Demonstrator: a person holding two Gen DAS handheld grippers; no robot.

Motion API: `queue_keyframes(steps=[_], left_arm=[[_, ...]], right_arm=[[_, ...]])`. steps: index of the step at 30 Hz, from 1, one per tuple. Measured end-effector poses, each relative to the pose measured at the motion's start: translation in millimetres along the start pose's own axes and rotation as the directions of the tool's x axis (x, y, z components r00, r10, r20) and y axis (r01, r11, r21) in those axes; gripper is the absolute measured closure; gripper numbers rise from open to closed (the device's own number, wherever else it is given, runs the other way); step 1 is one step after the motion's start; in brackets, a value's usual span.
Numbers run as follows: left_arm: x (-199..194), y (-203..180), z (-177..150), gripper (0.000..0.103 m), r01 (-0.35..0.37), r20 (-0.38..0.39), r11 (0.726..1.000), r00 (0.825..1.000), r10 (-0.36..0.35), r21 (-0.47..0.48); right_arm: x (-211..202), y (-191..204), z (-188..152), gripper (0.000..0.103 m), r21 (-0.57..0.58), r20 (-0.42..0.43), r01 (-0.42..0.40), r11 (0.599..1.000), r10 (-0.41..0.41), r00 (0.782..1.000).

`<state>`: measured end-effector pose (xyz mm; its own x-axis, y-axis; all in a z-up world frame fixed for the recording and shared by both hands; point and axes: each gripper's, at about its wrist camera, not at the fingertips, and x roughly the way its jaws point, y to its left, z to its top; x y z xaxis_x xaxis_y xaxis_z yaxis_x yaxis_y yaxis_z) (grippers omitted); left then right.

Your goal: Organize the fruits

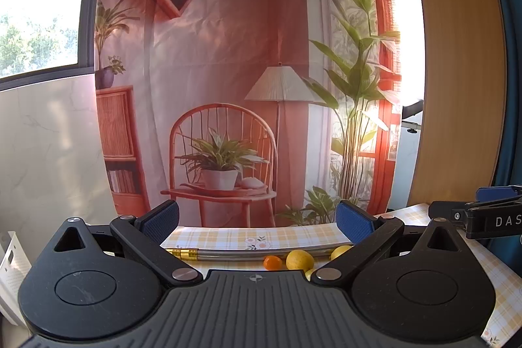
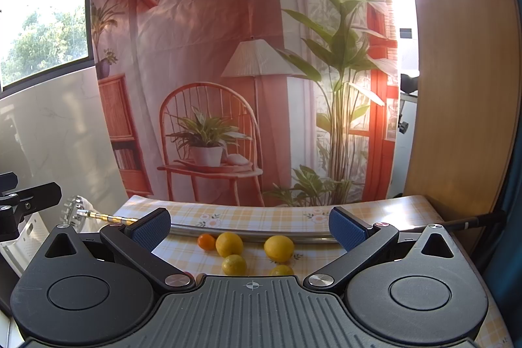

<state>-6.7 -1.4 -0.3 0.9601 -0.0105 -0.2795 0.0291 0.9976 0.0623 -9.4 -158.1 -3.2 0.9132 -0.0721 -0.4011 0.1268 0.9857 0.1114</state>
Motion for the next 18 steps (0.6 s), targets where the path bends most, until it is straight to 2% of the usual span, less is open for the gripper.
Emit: queue_keyframes(steps=[18], left_arm=[[1.3,-0.8,-1.5,0.000,-0.017,-0.010,1.000,1.000,0.017,0.006]], right_arm=[[0.3,0.3,-0.5,0.000,-0.001,0.001,0.000,1.000,0.000,1.000]])
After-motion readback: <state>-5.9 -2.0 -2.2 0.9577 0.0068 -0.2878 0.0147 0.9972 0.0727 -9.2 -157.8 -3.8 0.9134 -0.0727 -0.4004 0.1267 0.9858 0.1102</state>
